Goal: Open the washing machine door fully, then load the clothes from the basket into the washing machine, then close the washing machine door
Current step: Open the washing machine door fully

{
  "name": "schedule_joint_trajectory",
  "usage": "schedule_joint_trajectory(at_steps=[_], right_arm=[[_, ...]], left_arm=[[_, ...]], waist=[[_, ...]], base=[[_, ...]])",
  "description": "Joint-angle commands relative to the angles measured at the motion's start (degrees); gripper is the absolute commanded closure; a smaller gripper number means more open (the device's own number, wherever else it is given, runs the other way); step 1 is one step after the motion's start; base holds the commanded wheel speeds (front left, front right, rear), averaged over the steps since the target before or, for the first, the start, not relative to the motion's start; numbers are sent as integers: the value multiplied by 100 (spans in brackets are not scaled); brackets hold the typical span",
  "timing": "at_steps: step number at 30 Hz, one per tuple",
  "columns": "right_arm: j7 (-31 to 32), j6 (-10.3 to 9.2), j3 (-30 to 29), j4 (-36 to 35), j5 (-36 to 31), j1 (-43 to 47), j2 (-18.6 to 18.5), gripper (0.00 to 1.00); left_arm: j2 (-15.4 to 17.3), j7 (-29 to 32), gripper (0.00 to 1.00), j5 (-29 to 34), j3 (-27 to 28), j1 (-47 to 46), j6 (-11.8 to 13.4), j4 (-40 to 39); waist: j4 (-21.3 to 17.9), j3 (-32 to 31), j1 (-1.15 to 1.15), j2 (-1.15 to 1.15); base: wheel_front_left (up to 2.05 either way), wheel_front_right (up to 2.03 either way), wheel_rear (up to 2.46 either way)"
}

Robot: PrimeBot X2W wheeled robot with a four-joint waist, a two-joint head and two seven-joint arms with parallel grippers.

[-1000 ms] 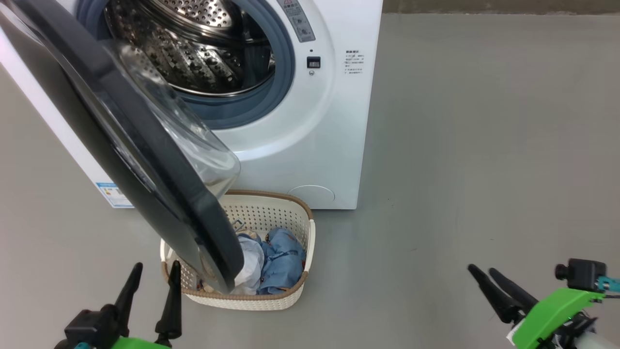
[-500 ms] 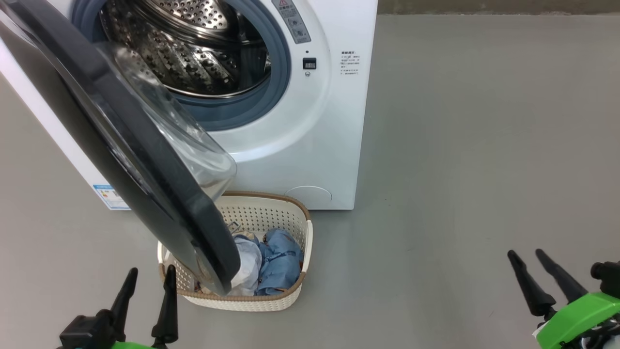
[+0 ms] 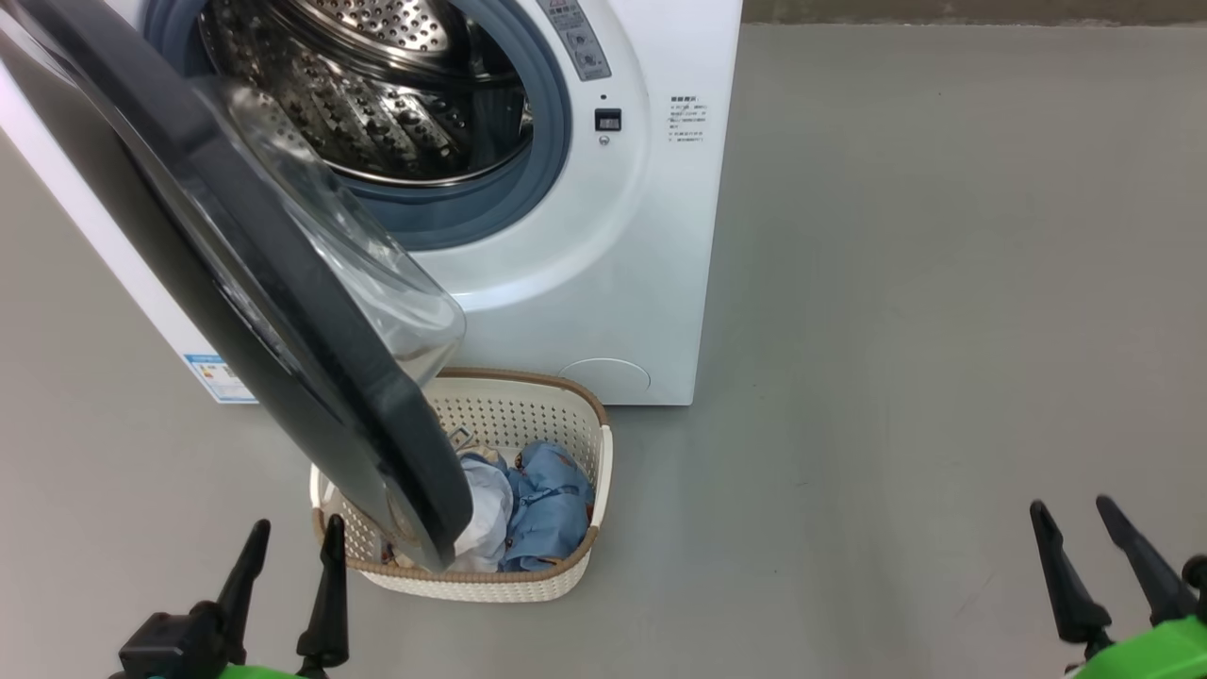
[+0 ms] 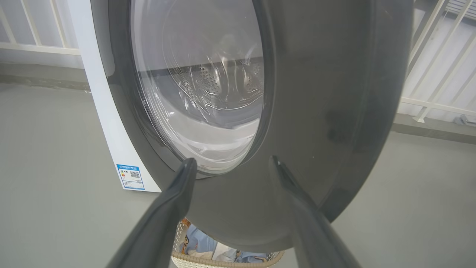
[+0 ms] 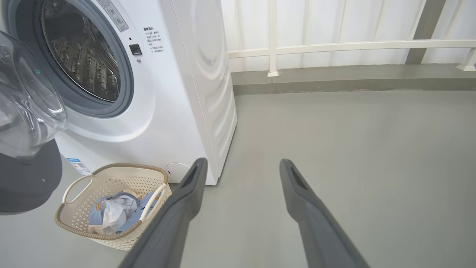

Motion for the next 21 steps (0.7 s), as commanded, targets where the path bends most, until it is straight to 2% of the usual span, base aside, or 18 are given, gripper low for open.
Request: schedule_joint_trajectory(at_steps=[1, 12, 13, 14, 21], right_arm=[[-69, 17, 13, -157, -105, 104, -61, 0], [-70, 17, -163, -66, -280, 306, 137, 0], [-70, 17, -176, -58, -274, 311, 140, 0], [-70, 17, -186, -53, -272, 317, 144, 0], [-70, 17, -250, -85, -331, 346, 174, 0]], left_arm=[[80, -37, 0, 65, 186, -144, -9, -152], [78, -37, 0, 33, 141, -159, -9, -65], [82, -37, 59, 33, 148, -172, -9, -59], [83, -37, 100, 36, 176, -191, -9, -76], [50, -37, 100, 61, 559, -306, -9, -504]], waist=[[2, 4, 0, 0], [11, -10, 0, 0], [15, -17, 0, 0], [21, -22, 0, 0], [71, -31, 0, 0]], base=[[0, 0, 0], [0, 0, 0], [0, 0, 0], [0, 0, 0], [0, 0, 0]])
